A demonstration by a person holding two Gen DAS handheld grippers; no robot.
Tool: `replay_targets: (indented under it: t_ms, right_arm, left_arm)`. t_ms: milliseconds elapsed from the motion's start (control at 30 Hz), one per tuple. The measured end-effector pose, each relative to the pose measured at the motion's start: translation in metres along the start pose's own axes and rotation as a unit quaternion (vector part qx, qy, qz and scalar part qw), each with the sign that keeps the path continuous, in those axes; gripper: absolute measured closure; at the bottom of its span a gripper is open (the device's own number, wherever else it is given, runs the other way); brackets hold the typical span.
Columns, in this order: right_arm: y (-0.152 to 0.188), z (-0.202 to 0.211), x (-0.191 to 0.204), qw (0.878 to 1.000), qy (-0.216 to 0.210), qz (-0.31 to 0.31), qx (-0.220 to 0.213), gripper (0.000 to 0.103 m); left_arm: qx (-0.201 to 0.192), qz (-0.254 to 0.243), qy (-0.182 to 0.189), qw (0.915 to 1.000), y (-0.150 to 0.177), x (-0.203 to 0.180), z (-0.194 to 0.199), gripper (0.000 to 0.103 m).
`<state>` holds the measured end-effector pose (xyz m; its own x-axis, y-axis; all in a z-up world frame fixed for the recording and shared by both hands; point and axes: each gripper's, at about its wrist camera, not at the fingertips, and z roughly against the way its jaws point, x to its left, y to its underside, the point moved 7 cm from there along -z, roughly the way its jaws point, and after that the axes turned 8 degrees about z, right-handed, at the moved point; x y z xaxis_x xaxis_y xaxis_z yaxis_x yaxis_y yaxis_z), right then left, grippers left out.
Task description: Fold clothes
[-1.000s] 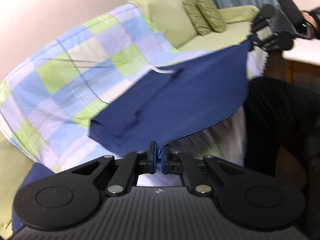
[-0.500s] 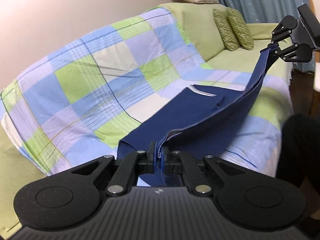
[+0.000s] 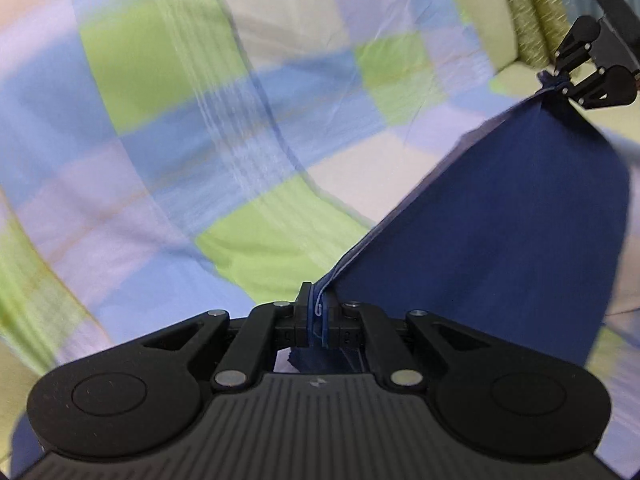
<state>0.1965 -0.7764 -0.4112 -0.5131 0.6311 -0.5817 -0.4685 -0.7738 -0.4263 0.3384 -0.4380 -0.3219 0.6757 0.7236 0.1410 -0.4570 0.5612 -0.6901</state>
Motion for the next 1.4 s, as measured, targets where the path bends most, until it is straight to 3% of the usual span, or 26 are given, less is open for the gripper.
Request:
replay_targets:
  t_ms: [67,167,233,333,400,533,667,733,800,867,967,1033,1067,1100,1167,1333,1400]
  right_arm:
    - [0.005,-0.032,0.004,0.999,-0.026,-0.01,0.019,0.101]
    - [0.015,-0.064,0.013,0.999,-0.033,-0.015,0.024,0.095]
    - [0.023,-0.059,0.004,0.998,-0.023,-0.064,-0.005,0.086]
    - [0.036,-0.047,-0.016,0.988,-0.015,-0.148,-0.038,0.081]
    - [0.056,-0.034,-0.033,0.968,-0.017,-0.244,-0.062,0.079]
    - [0.084,-0.023,-0.026,0.946,-0.023,-0.319,-0.057,0.074]
    - [0.097,-0.02,-0.004,0.95,-0.034,-0.309,-0.04,0.07]
    - [0.098,-0.008,-0.002,0.949,0.002,-0.313,-0.041,0.07]
    - [0.094,0.006,-0.001,0.945,0.009,-0.323,-0.058,0.07]
    - [0.079,0.037,0.025,0.946,0.003,-0.312,-0.092,0.069]
    - [0.059,0.067,0.074,0.964,-0.002,-0.245,-0.107,0.066]
    - [0.056,0.076,0.104,0.978,0.014,-0.184,-0.096,0.065]
    - [0.056,0.081,0.121,0.985,0.026,-0.146,-0.087,0.063]
    - [0.058,0.082,0.128,0.989,0.032,-0.124,-0.08,0.061]
    - [0.067,0.082,0.151,0.996,0.054,-0.044,-0.049,0.057]
    - [0.07,0.067,0.165,0.992,0.091,0.081,-0.018,0.056]
    - [0.066,0.06,0.168,0.987,0.102,0.123,-0.021,0.056]
  left_arm:
    - [0.029,0.019,0.01,0.9993,0.016,0.006,-0.042,0.101]
    - [0.023,0.027,0.009,0.9993,0.023,0.007,-0.052,0.096]
    - [0.016,0.032,0.01,0.9993,0.027,0.009,-0.051,0.093]
    - [0.007,0.043,0.0,0.9991,0.028,0.017,-0.045,0.092]
    - [0.004,0.05,-0.007,0.9987,0.027,0.022,-0.041,0.09]
    - [0.01,0.07,-0.031,0.997,0.03,0.032,-0.032,0.09]
    - [0.008,0.076,-0.038,0.9964,0.04,0.032,-0.009,0.09]
    - [-0.008,0.061,-0.033,0.9976,0.048,0.019,0.017,0.089]
    - [-0.02,0.045,-0.026,0.9984,0.053,0.008,0.032,0.078]
    - [-0.046,-0.002,0.0,0.9989,0.065,-0.021,0.064,0.061]
    - [-0.075,-0.096,0.025,0.9923,0.083,-0.066,0.098,0.054]
    - [-0.08,-0.168,0.035,0.9819,0.099,-0.097,0.111,0.046]
    - [-0.077,-0.224,0.032,0.971,0.11,-0.119,0.113,0.044]
    - [-0.075,-0.245,0.029,0.9663,0.115,-0.126,0.113,0.044]
    - [-0.07,-0.314,-0.003,0.9467,0.126,-0.146,0.099,0.044]
    - [-0.065,-0.364,-0.053,0.9277,0.121,-0.154,0.067,0.043]
    - [-0.066,-0.388,-0.083,0.9154,0.115,-0.151,0.054,0.043]
